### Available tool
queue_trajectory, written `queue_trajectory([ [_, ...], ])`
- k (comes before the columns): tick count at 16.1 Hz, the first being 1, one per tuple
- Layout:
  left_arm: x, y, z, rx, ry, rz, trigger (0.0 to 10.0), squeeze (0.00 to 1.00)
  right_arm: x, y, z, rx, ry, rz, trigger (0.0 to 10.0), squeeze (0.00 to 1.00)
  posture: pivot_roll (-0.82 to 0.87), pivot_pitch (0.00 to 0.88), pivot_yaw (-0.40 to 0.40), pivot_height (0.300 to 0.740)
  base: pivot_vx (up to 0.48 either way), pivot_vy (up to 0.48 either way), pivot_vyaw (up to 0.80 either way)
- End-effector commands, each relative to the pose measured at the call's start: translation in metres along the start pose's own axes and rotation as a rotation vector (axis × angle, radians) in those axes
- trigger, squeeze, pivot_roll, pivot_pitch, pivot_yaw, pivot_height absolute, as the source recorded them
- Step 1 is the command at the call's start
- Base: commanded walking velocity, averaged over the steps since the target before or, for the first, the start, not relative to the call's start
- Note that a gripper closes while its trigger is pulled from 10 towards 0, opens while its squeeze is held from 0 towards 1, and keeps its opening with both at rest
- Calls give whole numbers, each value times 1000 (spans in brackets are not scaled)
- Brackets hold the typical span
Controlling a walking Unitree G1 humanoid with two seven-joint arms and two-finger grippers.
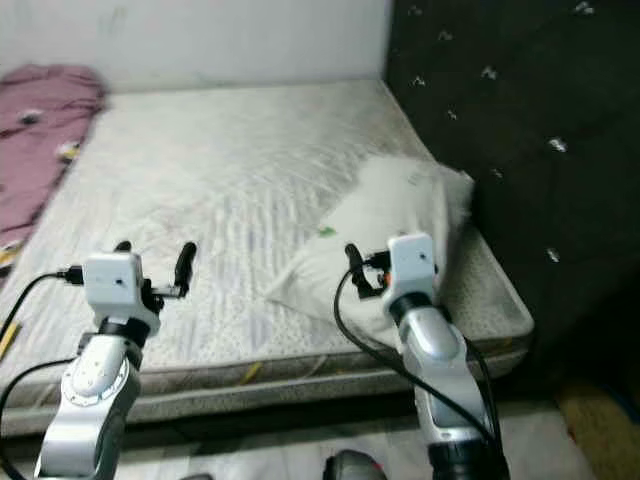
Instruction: Clean up the room
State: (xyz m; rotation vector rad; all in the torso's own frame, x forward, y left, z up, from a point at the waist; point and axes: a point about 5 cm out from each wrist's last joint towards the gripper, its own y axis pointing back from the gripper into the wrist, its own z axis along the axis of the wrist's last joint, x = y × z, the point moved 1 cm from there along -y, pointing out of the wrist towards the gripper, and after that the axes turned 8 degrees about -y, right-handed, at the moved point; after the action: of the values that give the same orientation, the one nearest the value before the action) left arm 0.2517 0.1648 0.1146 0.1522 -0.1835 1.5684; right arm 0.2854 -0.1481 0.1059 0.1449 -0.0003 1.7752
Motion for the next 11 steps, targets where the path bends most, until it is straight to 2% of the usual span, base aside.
queue_trajectory([
  [1, 3, -1, -2, 9, -6, 14, 10000, 0, 3, -3, 3, -8, 2, 12, 10000, 0, -90, 0, -11, 740, 0, 0, 0],
  [11, 4, -1, 0, -6, 28, 27, 10000, 0, 2, -3, 4, -6, 9, 17, 10000, 0, -94, 0, -15, 740, 0, 0, 0],
])
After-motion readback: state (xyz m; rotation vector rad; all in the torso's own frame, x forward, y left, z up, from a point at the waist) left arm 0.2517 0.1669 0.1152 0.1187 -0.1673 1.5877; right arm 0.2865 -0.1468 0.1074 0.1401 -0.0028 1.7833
